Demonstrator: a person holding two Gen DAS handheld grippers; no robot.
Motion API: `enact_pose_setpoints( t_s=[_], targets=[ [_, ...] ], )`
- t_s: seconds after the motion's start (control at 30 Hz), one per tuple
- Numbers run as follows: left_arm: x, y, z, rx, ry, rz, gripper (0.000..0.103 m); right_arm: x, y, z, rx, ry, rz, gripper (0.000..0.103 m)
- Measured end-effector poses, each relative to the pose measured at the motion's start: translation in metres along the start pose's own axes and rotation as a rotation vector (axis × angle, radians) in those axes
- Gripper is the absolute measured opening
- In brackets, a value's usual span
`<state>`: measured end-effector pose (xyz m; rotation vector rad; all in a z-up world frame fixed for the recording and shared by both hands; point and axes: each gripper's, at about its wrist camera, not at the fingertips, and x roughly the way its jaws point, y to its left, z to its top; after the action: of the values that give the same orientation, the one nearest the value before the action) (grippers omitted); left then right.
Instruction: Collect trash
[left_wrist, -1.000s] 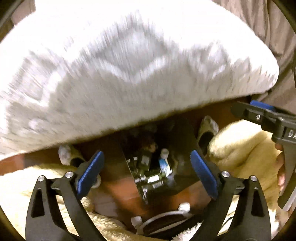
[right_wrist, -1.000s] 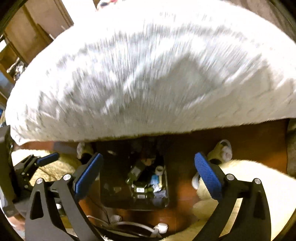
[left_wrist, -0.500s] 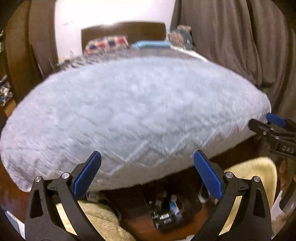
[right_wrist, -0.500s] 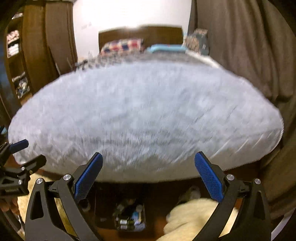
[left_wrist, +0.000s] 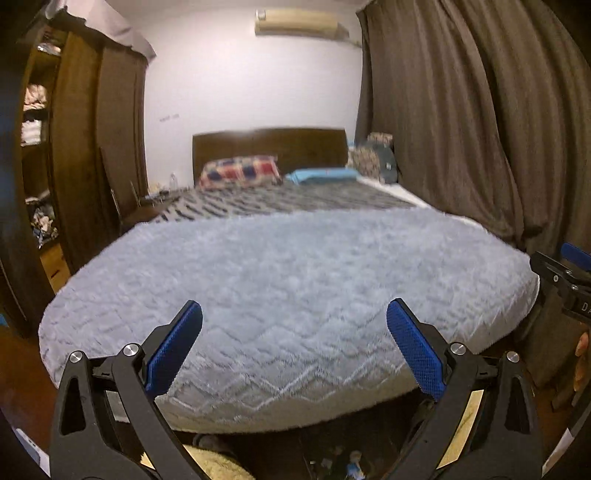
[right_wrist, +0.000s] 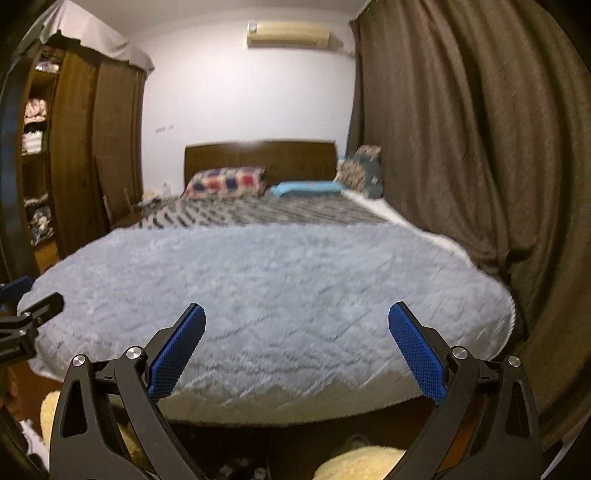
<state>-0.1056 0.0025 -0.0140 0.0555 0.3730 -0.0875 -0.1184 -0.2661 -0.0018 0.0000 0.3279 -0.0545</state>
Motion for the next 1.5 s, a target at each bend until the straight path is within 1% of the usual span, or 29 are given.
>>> enact_pose_setpoints(
  t_s=[0.13,0.33,0.57,0.83,1.5],
  targets=[
    [-0.017,0.0,0.01,0.004,-0.058,0.031,0.095,-0.012,-0.008,0.006,0.018,-0.043,-0.017,0.1],
    [-0.026,0.002,0.015,-0.007,-0.088,0.044,0.095,-0.018,-0.015,0.011,0.03,-0.056,-0.032,0.1],
    [-0.03,0.005,0.015,-0.011,-0.084,0.049,0.095,-0.016,-0.012,0.009,0.026,-0.05,-0.031,0.1],
    [-0.026,0.007,0.013,-0.02,-0.068,0.055,0.095,-0.015,-0.01,0.008,0.026,-0.045,-0.028,0.1],
    [-0.023,0.005,0.01,-0.019,-0.063,0.048,0.095,-0.018,-0.007,0.007,0.033,-0.047,-0.025,0.1]
  ],
)
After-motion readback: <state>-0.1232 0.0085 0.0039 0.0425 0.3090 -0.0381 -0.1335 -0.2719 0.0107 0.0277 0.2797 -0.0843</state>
